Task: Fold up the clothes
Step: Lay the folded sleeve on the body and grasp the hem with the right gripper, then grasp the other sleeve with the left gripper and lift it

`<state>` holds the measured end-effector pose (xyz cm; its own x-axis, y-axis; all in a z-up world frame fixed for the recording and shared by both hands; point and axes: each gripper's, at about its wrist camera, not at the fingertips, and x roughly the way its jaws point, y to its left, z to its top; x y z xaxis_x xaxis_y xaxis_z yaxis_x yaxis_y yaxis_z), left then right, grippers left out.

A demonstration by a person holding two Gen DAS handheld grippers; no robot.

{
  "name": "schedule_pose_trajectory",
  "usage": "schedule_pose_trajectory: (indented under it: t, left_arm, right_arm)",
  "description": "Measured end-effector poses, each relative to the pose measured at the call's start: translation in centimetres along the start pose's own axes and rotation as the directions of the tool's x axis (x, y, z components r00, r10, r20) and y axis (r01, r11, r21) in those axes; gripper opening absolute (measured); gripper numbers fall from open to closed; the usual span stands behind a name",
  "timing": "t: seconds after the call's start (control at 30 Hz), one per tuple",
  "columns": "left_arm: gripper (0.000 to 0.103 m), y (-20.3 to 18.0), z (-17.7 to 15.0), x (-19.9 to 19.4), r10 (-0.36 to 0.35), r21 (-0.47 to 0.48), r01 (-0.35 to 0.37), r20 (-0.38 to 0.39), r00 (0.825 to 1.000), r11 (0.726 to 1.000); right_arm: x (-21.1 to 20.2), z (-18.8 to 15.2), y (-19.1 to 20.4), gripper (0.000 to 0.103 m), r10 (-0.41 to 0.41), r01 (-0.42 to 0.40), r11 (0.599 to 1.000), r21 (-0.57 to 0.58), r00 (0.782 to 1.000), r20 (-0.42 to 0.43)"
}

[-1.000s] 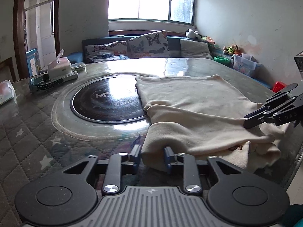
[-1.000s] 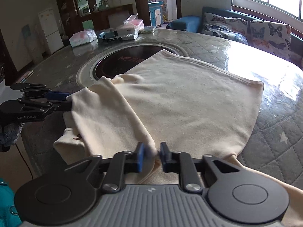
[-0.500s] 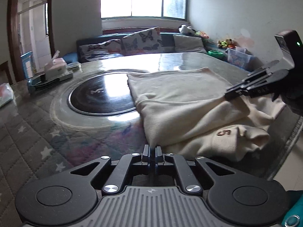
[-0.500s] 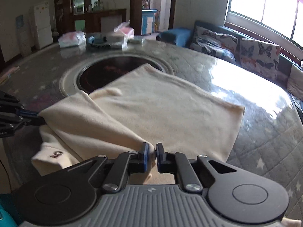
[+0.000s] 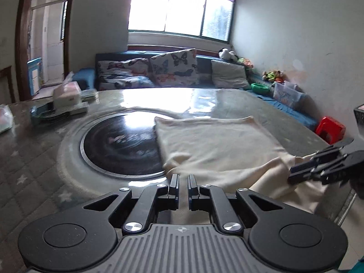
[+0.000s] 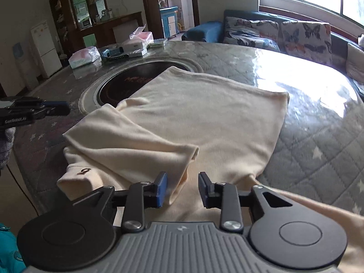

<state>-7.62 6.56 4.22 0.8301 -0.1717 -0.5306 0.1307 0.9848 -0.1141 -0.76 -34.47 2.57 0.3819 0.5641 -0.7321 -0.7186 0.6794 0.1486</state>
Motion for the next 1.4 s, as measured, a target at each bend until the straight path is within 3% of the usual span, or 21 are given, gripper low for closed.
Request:
schedule_pose_trajectory:
  t: [0.07,0.13,0.17,0.2,0.43,0.63,0.77,0.93,1.13,1.3,1.4]
  left_arm:
    - [0.008,-0.5,0.4,1.6,-0.02,0.009,0.021,-0.008,1.0,1.0]
    - [0.008,-0.7,0.5,3.2,-0.024,0.014,0.024,-0.029,0.999,1.0]
    - [0.008,-0.8,0.5,4.0,-0.014,0.019,0.015,-0.04,0.999,1.0]
    - [0.008,-0.8,0.5,4.7,-0.004,0.022,0.005,-0.052,0.999,1.0]
    - [0.008,-0.5,-0.3,6.2,0.032,0.044,-0.029,-0.079,0.996,0.999]
    - [0.008,-1.4,-0.1,5.4,0.036,0.076,-0.032,-0.061,0.997,0.997]
    - [0.008,-1.8,0.0,5.6,0.031,0.085,-0.026,-0.059,0.998,0.996]
    - [0.008,-2.2,-0.3,6.1,0.062,0.125,-0.053,-0.067,0.996,0.991]
    - [0.009,-1.9,-0.7,6.5,0.069,0.116,-0.06,-0.077,0.995,0.991]
    - [0.011,-2.4,-0.2,6.1,0.064,0.11,-0.055,-0.076,0.995,0.992]
    - [0.021,-2.8,0.2,5.9,0.06,0.106,-0.052,-0.077,0.995,0.993]
  right_arm:
    - [0.2,-0.3,0.2,0.029,0.021,-0.021,1.0,0.013,1.0,-0.003]
    - [0.4,-0.3,0.7,0.018,0.026,-0.026,1.0,-0.001,1.0,-0.001]
    - [0.5,-0.4,1.0,0.007,0.029,-0.029,1.0,-0.008,1.0,0.0]
    - [0.5,-0.4,1.3,0.004,0.027,-0.027,1.0,-0.016,1.0,0.003]
    - [-1.3,-0.8,1.4,0.002,-0.023,0.024,0.999,-0.037,1.0,0.004]
    - [-2.0,-0.4,1.5,0.007,-0.06,0.063,0.996,-0.064,0.997,0.057]
    - [-0.9,1.0,2.8,0.016,0.002,0.008,0.994,-0.107,0.996,0.091]
    - [2.6,2.2,4.5,0.029,0.066,-0.055,0.983,-0.177,0.996,0.055]
    - [3.0,0.6,5.0,0.031,0.033,-0.031,0.972,-0.235,0.999,0.006]
    - [0.4,-0.6,3.7,0.031,0.006,-0.004,0.982,-0.188,1.0,0.012]
    - [-2.0,-1.3,1.9,0.032,-0.027,0.033,0.995,-0.098,0.998,0.06]
